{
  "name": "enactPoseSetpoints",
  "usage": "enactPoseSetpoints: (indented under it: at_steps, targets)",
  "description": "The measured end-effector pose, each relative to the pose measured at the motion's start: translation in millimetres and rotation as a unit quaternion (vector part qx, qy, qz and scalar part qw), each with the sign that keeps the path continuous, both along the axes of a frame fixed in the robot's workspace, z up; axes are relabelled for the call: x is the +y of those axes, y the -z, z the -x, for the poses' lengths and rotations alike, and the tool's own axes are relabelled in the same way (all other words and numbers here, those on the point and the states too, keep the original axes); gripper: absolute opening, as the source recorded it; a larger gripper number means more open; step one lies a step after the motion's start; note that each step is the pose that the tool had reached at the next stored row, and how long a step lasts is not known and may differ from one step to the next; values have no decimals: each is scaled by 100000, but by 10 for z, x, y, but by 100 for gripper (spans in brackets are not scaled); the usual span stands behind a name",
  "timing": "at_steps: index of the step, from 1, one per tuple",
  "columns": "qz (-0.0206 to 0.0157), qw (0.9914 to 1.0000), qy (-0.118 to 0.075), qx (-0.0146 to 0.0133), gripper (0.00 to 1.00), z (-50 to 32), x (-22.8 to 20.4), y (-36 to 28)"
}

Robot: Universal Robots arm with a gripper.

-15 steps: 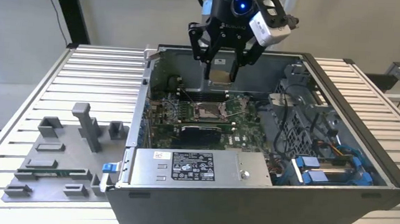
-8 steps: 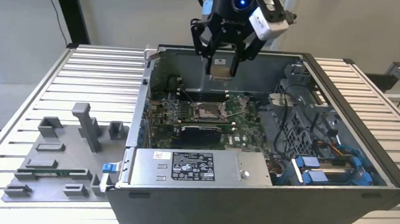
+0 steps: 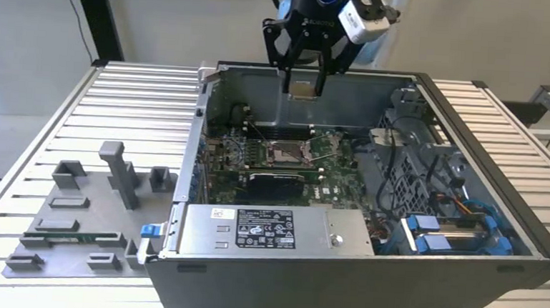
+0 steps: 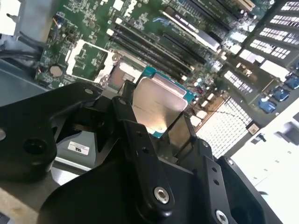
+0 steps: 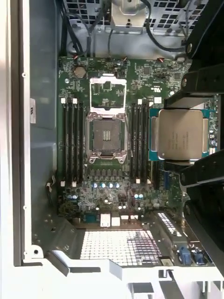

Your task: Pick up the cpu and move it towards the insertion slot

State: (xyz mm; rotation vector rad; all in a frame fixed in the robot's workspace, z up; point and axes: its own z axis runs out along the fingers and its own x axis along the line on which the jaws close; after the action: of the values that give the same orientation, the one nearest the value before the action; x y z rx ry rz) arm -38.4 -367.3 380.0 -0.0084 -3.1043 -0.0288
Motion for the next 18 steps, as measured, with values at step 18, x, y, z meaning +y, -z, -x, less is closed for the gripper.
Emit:
enactPoseSetpoints:
  at_steps: [18]
  targets:
    - [601, 99998, -106, -40, 0, -14, 351, 4]
